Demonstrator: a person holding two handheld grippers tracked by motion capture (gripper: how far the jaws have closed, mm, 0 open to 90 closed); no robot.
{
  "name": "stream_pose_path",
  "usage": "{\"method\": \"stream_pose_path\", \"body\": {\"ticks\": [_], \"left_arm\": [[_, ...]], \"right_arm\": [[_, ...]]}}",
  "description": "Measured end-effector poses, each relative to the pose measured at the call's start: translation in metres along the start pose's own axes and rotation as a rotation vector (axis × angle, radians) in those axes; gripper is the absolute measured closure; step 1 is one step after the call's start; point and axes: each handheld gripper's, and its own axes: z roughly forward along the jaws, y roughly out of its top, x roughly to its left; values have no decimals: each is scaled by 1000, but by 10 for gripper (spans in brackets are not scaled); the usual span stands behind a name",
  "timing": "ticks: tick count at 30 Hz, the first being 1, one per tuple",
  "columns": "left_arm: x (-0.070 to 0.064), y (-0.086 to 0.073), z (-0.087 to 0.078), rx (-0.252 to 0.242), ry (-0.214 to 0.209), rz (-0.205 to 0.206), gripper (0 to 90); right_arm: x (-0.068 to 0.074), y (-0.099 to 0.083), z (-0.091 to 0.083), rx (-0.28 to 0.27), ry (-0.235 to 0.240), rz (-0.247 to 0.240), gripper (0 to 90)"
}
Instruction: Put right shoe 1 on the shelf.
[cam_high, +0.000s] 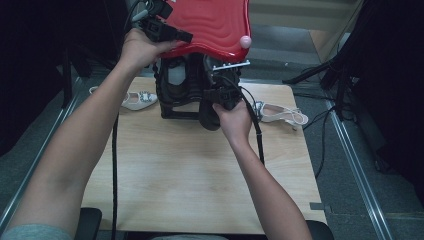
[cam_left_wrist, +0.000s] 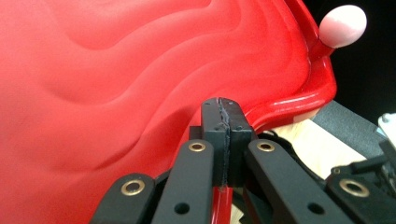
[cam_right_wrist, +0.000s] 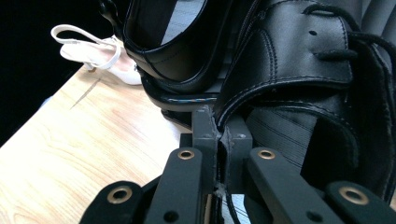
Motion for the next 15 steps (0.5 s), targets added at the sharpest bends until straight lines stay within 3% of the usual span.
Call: {"method": "stream_pose_path", "body": {"ticks": [10,15], "left_arm": [[11,-6,-7,18,-20,5,900],[12,-9,-9,21,-8,19,900]], "right_arm": [[4,-7,7,-41,-3,9,878],[5,-5,9,-59,-7,14,877]]}}
